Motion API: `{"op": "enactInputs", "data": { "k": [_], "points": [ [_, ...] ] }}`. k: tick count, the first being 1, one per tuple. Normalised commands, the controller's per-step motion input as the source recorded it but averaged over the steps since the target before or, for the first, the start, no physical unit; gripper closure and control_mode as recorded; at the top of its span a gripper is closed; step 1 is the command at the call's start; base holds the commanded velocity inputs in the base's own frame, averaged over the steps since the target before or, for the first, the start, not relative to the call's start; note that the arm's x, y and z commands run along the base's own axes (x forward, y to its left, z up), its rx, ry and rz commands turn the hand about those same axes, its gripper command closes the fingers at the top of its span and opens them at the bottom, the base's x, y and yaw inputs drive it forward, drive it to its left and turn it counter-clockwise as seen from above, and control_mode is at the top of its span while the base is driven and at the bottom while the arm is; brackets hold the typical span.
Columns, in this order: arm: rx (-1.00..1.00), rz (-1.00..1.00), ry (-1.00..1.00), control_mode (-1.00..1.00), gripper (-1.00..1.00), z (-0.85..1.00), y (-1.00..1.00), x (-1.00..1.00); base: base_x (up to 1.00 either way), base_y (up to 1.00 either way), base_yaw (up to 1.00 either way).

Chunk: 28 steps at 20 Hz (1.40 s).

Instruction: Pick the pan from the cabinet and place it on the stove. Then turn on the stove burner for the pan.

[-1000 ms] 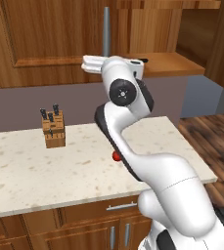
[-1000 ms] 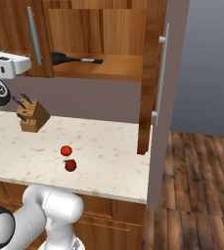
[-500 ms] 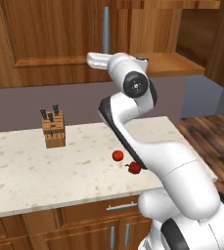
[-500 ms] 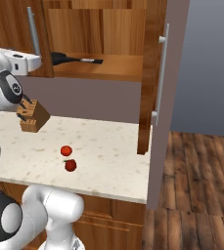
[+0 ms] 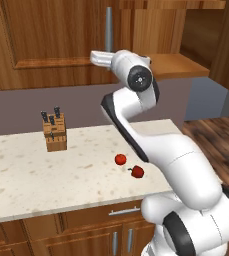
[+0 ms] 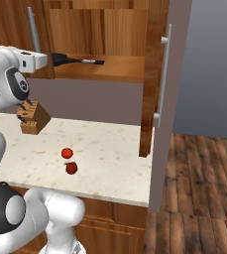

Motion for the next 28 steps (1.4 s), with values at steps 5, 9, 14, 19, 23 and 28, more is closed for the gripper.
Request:
{"op": "enactInputs", "data": {
  "k": [5, 9, 14, 19, 23, 28],
  "points": [
    [0.0, 0.0, 0.0, -1.0, -1.0, 0.0, 0.13, 0.28, 0.0, 0.0, 0.0],
    [-0.01, 0.0, 0.0, -1.0, -1.0, 0.0, 0.11, 0.32, 0.0, 0.0, 0.0],
    [-0.01, 0.0, 0.0, -1.0, -1.0, 0.0, 0.02, 0.21, 0.0, 0.0, 0.0],
    [0.0, 0.01, 0.0, -1.0, -1.0, 0.0, 0.0, 0.11, 0.0, 0.0, 0.0],
    [0.0, 0.01, 0.0, -1.0, -1.0, 0.0, 0.0, 0.14, 0.0, 0.0, 0.0],
    [-0.01, 0.02, 0.0, -1.0, -1.0, 0.0, 0.0, 0.13, 0.0, 0.0, 0.0]
  ]
}}
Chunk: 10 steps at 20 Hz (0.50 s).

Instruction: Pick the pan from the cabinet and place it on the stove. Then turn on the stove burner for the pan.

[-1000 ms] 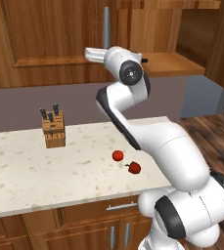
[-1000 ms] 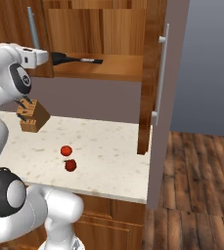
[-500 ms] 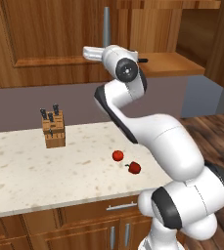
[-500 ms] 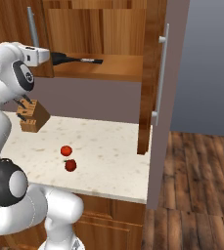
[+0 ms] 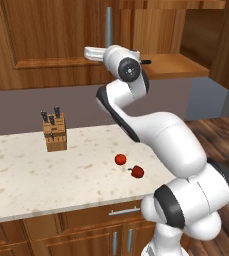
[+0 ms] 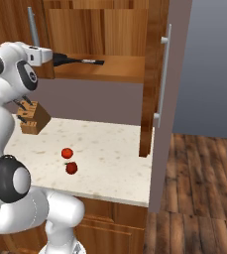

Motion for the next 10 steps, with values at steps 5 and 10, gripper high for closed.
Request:
{"op": "enactInputs", "data": {
  "k": [5, 10],
  "points": [
    [0.0, 0.02, 0.0, -1.0, -1.0, 0.0, 0.0, 0.12, 0.0, 0.0, 0.0],
    [0.0, 0.0, 0.0, -1.0, -1.0, 0.0, 0.0, 0.1, 0.0, 0.0, 0.0]
  ]
}}
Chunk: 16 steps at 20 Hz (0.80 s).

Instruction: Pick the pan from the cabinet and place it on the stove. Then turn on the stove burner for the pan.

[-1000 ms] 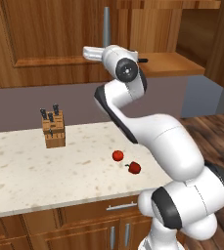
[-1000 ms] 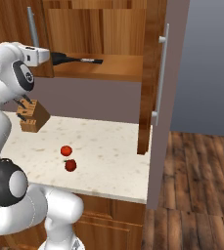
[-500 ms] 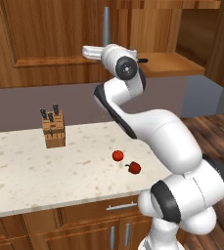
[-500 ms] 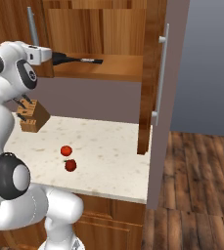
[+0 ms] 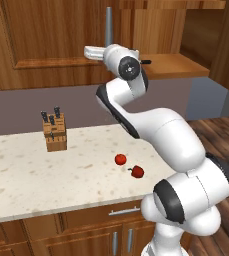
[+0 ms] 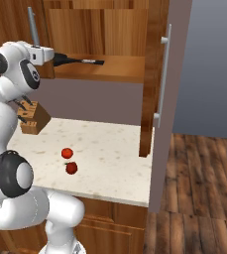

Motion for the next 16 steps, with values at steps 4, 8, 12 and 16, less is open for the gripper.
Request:
{"op": "enactInputs", "data": {
  "k": [4, 8, 12, 16],
  "points": [
    [0.0, 0.01, 0.0, -1.0, -1.0, 0.0, 0.0, 0.1, 0.0, 0.0, 0.0],
    [0.0, 0.02, 0.0, -1.0, -1.0, 0.0, 0.0, 0.11, 0.0, 0.0, 0.0],
    [0.0, 0.01, 0.0, -1.0, 1.0, 0.0, 0.0, 0.14, 0.0, 0.0, 0.0],
    [0.0, 0.02, 0.0, -1.0, 1.0, 0.0, 0.0, 0.25, 0.0, 0.0, 0.0]
  ]
}}
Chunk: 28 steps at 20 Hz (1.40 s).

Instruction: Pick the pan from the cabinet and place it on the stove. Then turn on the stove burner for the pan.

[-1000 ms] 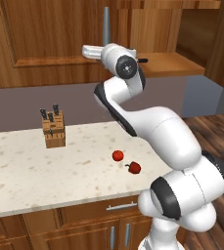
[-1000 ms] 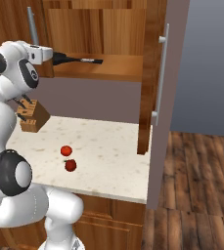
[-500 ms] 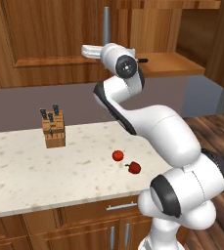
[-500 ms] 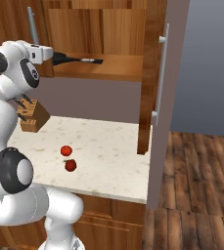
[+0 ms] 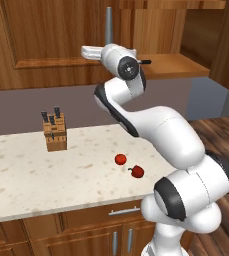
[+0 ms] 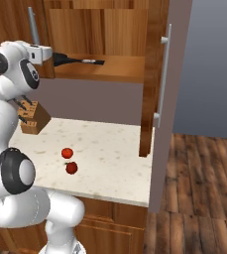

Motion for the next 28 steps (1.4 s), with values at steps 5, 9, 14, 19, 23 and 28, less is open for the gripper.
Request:
{"op": "enactInputs", "data": {
  "k": [5, 9, 14, 19, 23, 28],
  "points": [
    [0.0, 0.04, 0.0, -1.0, 1.0, 0.0, 0.0, 0.2, 0.0, 0.0, 0.0],
    [0.0, 0.04, 0.0, -1.0, 1.0, 0.0, 0.0, 0.1, 0.0, 0.0, 0.0],
    [0.0, 0.03, 0.0, -1.0, 1.0, 0.0, -0.01, 0.02, 0.0, 0.0, 0.0],
    [0.0, 0.02, 0.0, -1.0, 1.0, 0.0, -0.05, 0.0, 0.0, 0.0, 0.0],
    [0.0, 0.01, 0.0, -1.0, 1.0, 0.0, 0.0, 0.01, 0.0, 0.0, 0.0],
    [0.0, 0.02, 0.0, -1.0, 1.0, 0.0, 0.0, 0.03, 0.0, 0.0, 0.0]
  ]
}}
